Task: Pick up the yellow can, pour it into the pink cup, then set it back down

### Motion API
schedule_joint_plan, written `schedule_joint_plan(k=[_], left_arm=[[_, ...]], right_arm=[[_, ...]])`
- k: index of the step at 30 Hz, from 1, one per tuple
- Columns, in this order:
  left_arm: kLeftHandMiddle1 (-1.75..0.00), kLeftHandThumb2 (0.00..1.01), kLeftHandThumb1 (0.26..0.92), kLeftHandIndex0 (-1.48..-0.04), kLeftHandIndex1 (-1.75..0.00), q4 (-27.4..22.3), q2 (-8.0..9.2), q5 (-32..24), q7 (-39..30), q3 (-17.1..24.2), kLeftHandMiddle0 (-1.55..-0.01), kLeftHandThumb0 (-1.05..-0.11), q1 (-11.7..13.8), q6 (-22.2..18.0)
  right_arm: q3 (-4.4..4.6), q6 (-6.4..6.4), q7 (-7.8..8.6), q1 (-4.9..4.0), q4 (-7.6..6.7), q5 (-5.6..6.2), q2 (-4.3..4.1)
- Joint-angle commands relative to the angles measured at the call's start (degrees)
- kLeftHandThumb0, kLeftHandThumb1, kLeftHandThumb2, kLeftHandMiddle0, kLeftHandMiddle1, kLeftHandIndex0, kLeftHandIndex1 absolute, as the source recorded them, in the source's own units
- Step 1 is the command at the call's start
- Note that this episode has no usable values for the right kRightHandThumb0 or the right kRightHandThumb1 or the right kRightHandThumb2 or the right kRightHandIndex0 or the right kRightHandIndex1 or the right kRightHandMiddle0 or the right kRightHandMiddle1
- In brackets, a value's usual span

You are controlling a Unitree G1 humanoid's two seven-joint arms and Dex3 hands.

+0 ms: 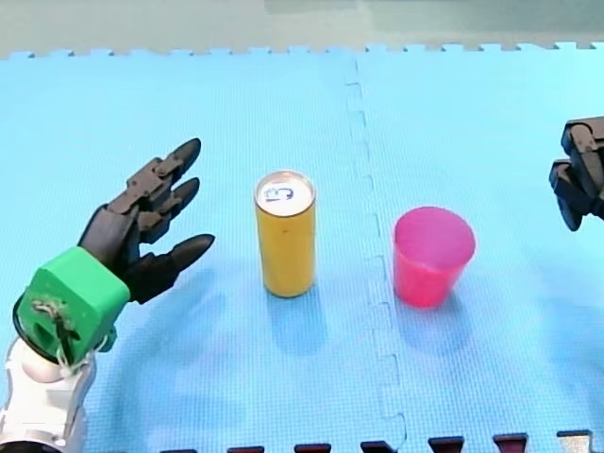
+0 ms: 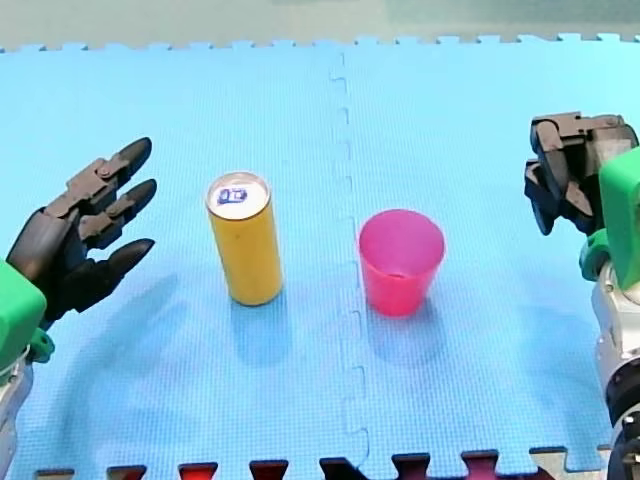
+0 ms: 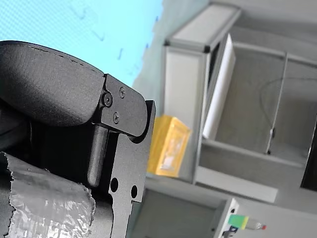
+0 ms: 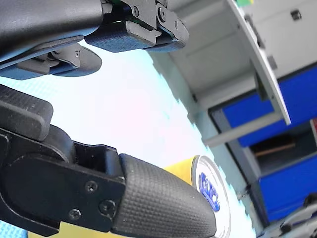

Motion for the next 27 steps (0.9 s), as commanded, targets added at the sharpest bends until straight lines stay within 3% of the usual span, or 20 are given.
schedule_joint_plan(k=[1, 27], left_arm=[[0.00, 0.06, 0.921, -0.30, 0.00, 0.32, 0.18, -0.30, -0.38, 0.01, -0.35, -1.048, -0.26, -0.42], [0.00, 0.05, 0.920, -0.28, 0.00, 1.76, -2.76, 2.87, 2.71, -2.54, -0.34, -1.048, -2.18, 0.74]], right_arm=[[0.00, -0.15, -0.24, 0.12, -0.15, -0.07, -0.29], [0.14, 0.01, -0.04, 0.06, -0.32, -0.05, -0.04]])
